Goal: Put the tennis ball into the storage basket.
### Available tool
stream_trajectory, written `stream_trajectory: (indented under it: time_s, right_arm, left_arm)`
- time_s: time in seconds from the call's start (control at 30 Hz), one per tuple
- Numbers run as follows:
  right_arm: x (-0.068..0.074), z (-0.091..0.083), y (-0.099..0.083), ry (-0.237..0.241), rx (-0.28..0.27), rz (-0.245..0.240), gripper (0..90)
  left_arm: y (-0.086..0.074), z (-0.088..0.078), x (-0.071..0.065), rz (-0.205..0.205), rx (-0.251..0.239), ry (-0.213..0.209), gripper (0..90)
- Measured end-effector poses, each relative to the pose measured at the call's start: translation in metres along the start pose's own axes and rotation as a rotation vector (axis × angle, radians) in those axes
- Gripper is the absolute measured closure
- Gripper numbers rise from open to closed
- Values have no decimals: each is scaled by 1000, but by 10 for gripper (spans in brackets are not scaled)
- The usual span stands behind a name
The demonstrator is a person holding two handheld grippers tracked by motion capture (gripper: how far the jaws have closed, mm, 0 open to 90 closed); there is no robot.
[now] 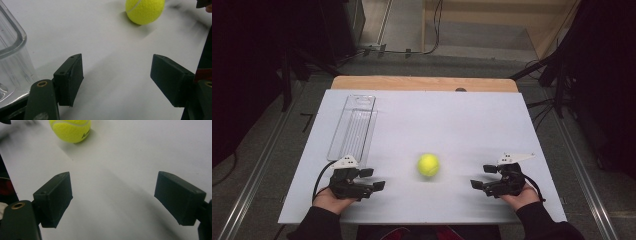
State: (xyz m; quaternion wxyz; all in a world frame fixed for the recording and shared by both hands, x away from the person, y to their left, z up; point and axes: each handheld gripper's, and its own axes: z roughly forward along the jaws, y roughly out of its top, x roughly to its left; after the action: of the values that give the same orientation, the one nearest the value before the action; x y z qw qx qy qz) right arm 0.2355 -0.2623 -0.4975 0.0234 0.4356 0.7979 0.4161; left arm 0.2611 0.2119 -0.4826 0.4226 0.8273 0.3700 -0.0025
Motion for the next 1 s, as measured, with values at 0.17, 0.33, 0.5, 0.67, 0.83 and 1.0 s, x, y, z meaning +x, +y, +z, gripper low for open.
stream_trajectory:
  time_s: [0.17,0.33,0.5,0.67,0.83,1.0]
  right_arm:
    - [0,0,0,-2,3,3,128]
    - [0,1,0,-3,11,1,129]
    - [0,1,-1,-5,14,1,128]
    - [-1,1,-1,-5,16,2,129]
    - [0,1,-1,-4,15,-1,129]
    - [0,1,-1,-8,17,4,128]
  left_arm:
    - [0,0,1,1,2,-2,269]
    - [0,0,0,0,1,1,269]
    - [0,0,0,0,2,2,269]
    - [2,0,-4,13,-3,-7,270]
    - [6,4,-10,37,6,-25,271]
    - [13,8,-14,38,6,-43,271]
